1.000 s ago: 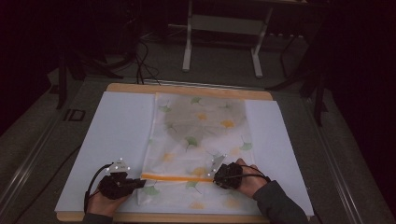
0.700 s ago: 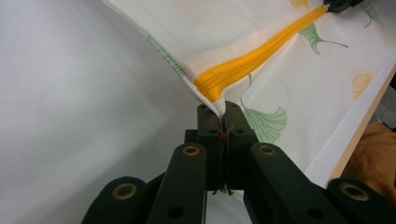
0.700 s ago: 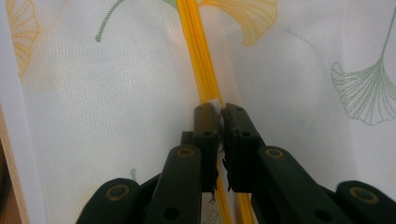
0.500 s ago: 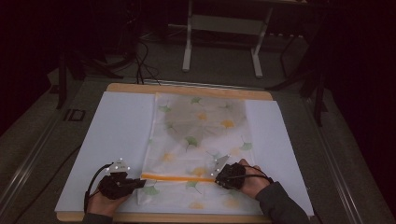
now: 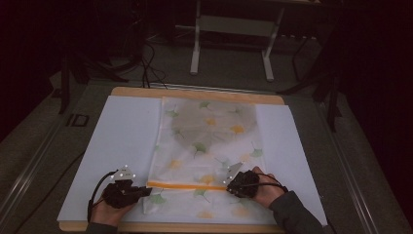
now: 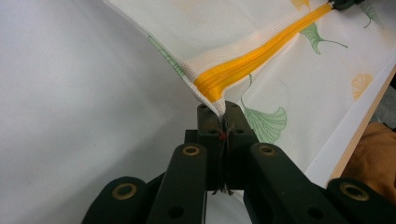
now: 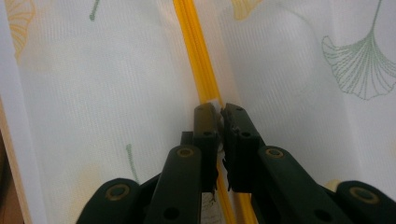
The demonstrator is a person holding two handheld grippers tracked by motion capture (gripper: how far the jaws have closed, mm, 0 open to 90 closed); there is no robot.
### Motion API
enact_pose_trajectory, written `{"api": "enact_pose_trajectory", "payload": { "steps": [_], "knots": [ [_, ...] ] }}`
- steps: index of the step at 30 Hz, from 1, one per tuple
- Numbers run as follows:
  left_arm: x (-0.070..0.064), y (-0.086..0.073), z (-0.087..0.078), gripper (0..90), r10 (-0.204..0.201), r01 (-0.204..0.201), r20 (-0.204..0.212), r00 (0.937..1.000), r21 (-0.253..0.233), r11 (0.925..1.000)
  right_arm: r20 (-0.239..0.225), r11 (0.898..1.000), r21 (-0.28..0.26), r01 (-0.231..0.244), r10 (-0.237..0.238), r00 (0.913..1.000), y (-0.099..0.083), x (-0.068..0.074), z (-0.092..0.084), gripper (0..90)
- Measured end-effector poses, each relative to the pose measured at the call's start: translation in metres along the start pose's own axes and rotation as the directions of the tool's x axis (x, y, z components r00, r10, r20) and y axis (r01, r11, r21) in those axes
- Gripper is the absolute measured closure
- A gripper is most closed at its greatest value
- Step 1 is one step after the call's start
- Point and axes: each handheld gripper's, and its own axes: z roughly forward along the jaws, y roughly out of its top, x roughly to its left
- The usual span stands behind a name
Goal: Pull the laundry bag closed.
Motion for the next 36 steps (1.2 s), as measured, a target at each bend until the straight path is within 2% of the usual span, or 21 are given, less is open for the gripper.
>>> {"api": "enact_pose_trajectory", "payload": {
  "steps": [36],
  "knots": [
    [0.0,0.0,0.0,88.4,0.003,-0.003,-0.004,1.0,0.001,1.0,0.014,1.0,0.011,-0.028,0.028,0.9995,-0.02,-0.005,-0.008,84.3]
  ]
}}
